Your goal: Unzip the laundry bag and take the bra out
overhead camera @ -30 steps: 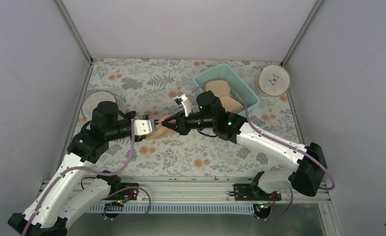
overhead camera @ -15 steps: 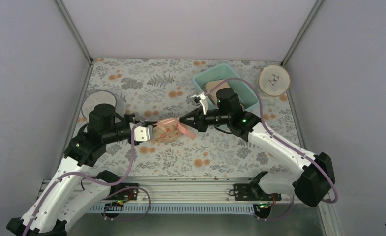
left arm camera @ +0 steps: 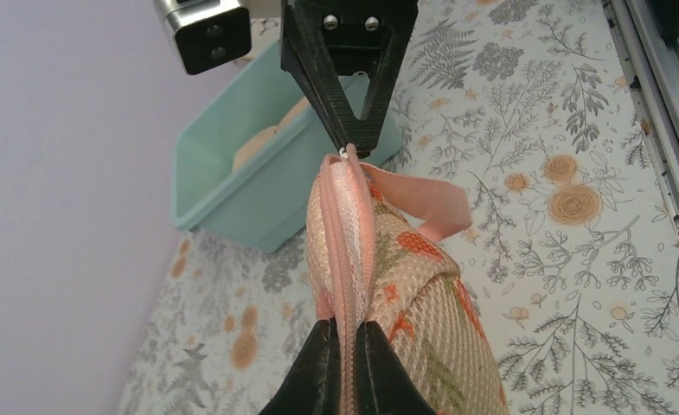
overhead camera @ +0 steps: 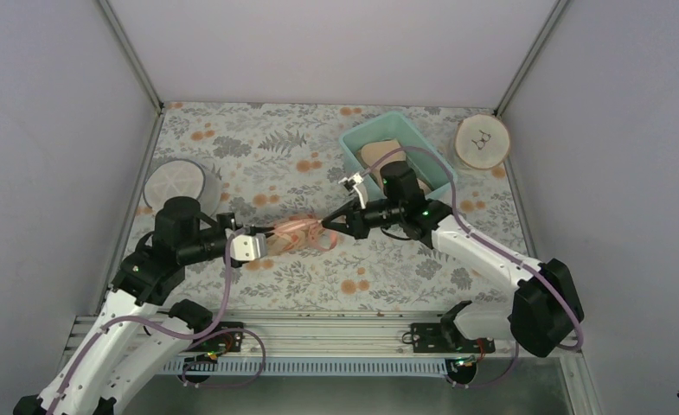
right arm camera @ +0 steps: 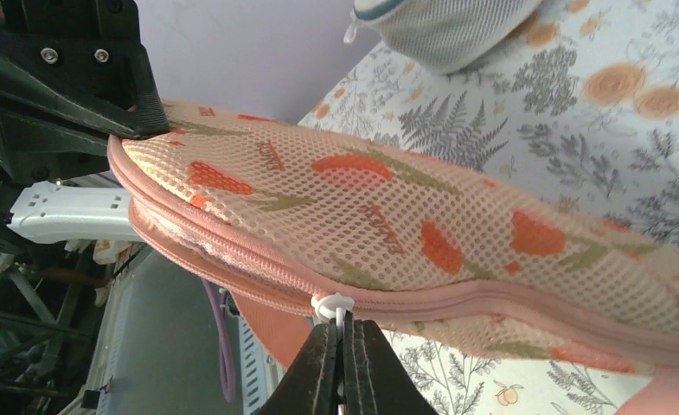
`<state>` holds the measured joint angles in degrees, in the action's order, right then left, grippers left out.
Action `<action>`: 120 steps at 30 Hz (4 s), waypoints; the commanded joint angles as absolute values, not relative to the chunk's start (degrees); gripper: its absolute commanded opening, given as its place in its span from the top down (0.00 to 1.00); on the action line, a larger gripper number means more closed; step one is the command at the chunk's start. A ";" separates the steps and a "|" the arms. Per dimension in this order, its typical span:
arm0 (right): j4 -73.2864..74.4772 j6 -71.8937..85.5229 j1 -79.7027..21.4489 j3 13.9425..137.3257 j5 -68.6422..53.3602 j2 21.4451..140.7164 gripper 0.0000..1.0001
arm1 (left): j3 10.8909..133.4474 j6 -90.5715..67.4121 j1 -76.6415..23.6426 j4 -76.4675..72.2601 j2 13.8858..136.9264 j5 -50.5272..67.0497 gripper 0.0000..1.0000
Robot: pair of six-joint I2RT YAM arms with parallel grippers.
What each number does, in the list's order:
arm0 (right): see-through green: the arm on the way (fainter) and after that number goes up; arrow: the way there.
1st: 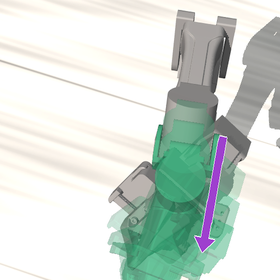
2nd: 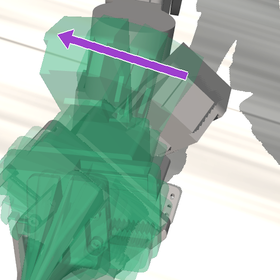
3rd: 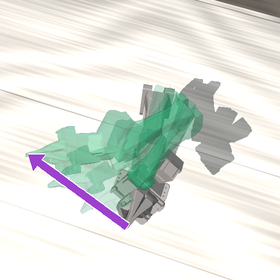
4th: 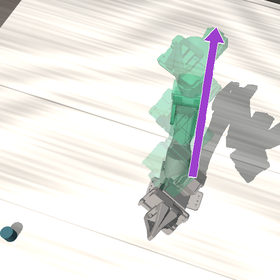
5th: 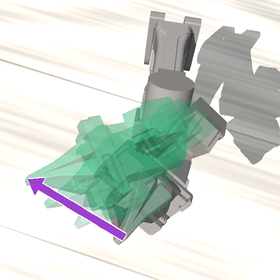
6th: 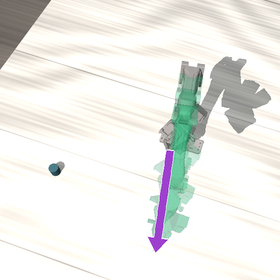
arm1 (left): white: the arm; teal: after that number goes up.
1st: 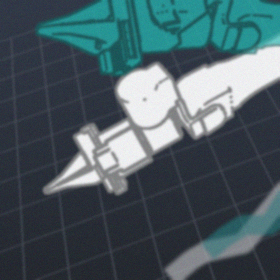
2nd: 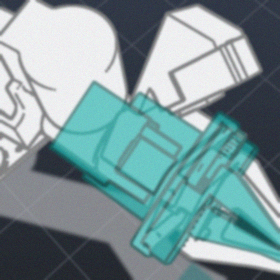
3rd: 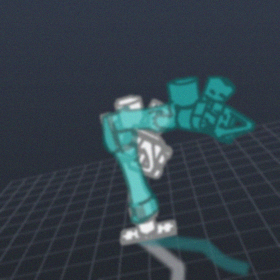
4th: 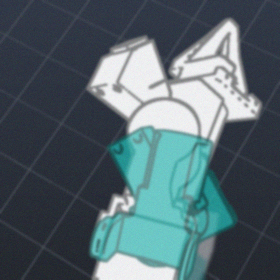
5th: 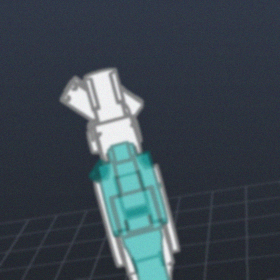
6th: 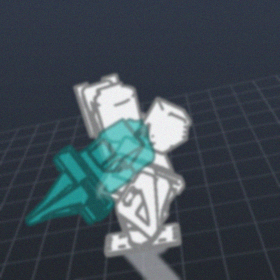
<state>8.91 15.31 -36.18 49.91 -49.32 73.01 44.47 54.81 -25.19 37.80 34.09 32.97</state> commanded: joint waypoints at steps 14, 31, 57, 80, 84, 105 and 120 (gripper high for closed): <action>-2.50 25.61 -46.76 51.66 -45.45 77.20 0.97 | 41.76 57.89 -23.55 47.53 35.03 40.37 0.11; -2.83 28.67 -52.33 58.30 -38.32 81.99 0.97 | 42.31 39.51 -23.64 37.40 39.96 34.14 0.61; 6.29 20.37 -31.08 44.50 -36.02 70.68 0.97 | 41.92 51.26 -23.57 40.16 36.66 30.37 0.98; 1.39 29.38 -42.47 48.96 -34.92 73.51 0.96 | 43.00 53.42 -21.54 50.16 41.55 41.43 0.13; -1.11 31.58 -45.31 50.28 -34.06 74.98 0.97 | 44.26 41.41 -25.00 41.25 44.22 38.11 0.14; -2.56 31.01 -49.13 50.88 -34.51 75.46 0.97 | 43.76 35.00 -32.17 29.03 51.88 28.77 0.97; 3.44 26.22 -40.08 44.37 -32.38 71.48 0.97 | 41.27 50.49 -32.17 35.65 47.47 21.41 0.98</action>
